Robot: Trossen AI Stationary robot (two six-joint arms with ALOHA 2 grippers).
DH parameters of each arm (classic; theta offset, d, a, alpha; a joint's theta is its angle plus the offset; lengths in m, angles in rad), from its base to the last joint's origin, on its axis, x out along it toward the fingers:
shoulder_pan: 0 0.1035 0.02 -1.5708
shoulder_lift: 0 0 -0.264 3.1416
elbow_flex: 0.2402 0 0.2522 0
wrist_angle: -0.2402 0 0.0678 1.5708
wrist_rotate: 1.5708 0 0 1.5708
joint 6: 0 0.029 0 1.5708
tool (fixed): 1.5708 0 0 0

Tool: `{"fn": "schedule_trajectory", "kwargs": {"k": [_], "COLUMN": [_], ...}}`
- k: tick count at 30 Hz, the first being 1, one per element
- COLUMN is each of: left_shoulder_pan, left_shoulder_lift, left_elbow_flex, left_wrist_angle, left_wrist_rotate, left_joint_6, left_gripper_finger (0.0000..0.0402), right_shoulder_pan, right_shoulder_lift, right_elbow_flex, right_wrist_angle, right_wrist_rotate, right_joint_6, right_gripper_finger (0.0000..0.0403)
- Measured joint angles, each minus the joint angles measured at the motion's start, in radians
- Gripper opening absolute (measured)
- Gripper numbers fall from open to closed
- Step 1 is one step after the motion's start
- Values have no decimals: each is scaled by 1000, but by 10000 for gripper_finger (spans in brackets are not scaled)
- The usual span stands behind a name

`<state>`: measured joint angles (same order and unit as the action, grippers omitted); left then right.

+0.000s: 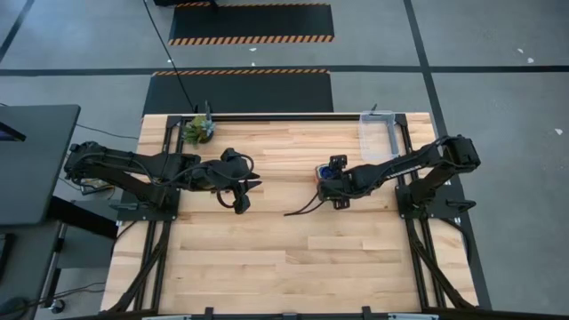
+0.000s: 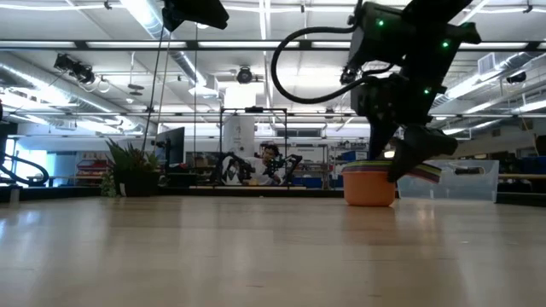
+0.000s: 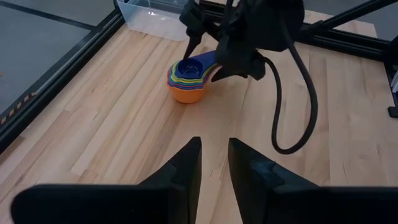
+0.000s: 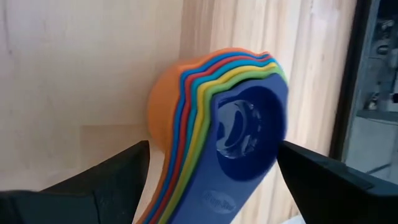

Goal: Nest measuring cups in basket
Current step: Put the stacked measuring cups into the bin

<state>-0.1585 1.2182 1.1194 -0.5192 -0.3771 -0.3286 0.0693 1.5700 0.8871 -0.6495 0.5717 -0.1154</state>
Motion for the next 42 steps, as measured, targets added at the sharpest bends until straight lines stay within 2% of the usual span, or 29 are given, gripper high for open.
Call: {"fn": "schedule_trajectory", "kwargs": {"k": [25,35,42], "left_shoulder_pan": [0,0,0], "left_shoulder_lift": [0,0,0], "left_elbow_flex": [0,0,0], "left_wrist_angle": [0,0,0], "left_wrist_rotate": [0,0,0], "left_joint_6": [0,0,0], "left_gripper_finger": [87,87,87], "right_shoulder_pan": [13,30,30], "right_shoulder_lift": [-1,-2,-1], "right_elbow_flex": [-20,-75,-76], "right_wrist_angle": [25,67,55], "right_wrist_rotate": [-127,-44,-47], "right_joint_6": [25,-22,-155], "right_gripper_finger": [357,357,357]}}
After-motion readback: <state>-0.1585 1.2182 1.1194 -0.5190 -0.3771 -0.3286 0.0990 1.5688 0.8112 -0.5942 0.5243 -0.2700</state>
